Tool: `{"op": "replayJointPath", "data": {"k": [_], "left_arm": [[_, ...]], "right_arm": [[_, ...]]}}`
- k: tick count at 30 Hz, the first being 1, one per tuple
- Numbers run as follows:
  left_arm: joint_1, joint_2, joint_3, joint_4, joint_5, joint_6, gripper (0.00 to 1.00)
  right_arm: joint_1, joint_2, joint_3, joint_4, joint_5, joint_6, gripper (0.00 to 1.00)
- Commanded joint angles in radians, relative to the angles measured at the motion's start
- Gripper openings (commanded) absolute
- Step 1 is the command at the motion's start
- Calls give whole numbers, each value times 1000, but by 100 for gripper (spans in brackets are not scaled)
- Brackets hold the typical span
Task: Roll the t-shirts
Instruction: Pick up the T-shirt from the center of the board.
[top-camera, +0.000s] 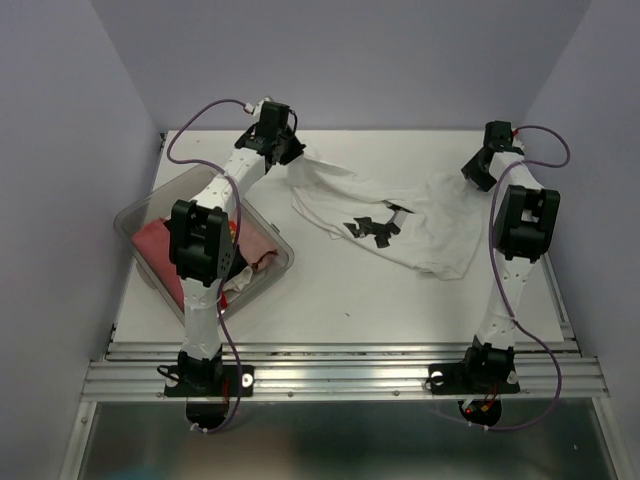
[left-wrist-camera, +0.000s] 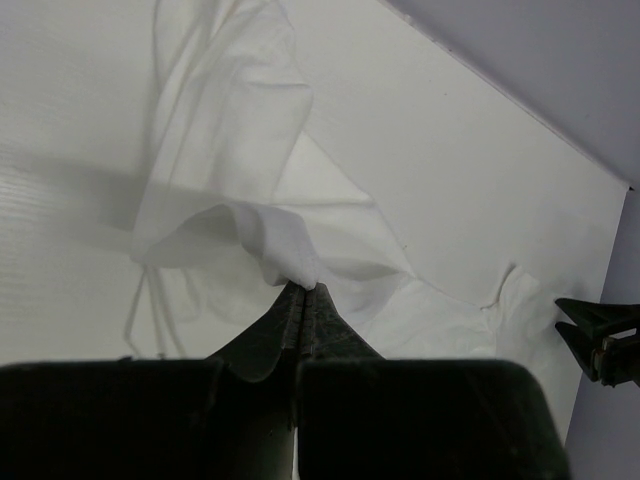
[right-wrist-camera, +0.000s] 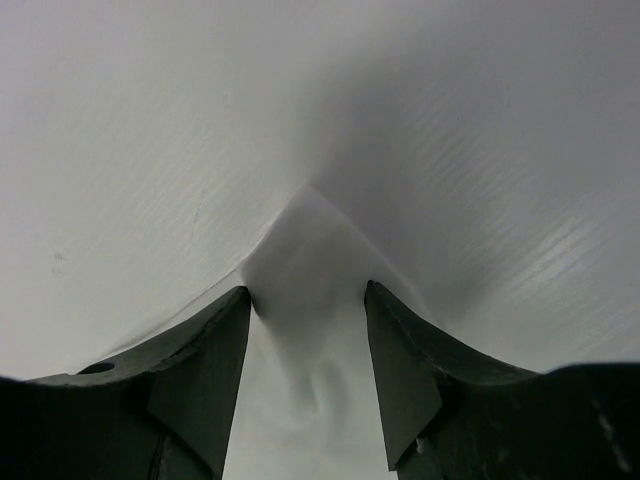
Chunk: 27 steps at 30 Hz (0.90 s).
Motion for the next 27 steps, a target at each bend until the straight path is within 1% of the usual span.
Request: {"op": "replayJointPath", "data": {"k": [1,3,5,7,8,13,14,16,17,19,20,23,24,27], "left_arm": [[7,-13,63,20,10,25,0],[7,-9,64,20,10,27,0],[7,-6,69,18,10,28,0],[8,-4,70,17,10,33,0],[8,-3,75,14,10,38,0],[13,-1,118,-14,10,84,0],[16,-4,148,-26,41,99,0],[21,-9,200,-49,55,146,0],[22,-15,215,-54,61,162,0],[34,-47,236,-56,76,192,0],[47,-83,235,-54,86,197,0],[67,-153,227,-39,116,226,0],[71,-204,222,-34,106,238,0],[79,-312,209,-22,92,275,0]], "right_arm": [[0,53,49,2,-4,7,55],[0,84,72,-3,3,3,53],[0,101,84,-19,22,1,38],[0,89,72,-27,42,15,17],[0,73,61,-24,61,19,1],[0,-92,5,-7,117,29,1],[0,-165,-12,-1,127,26,1],[0,-247,-31,3,129,16,1],[0,-334,-44,20,128,12,1],[0,-422,-87,31,108,-2,1],[0,-512,-115,37,91,-2,1],[0,-656,-170,72,59,-16,1],[0,-748,-198,80,39,-23,1],[0,-870,-204,80,-4,-43,1]]}}
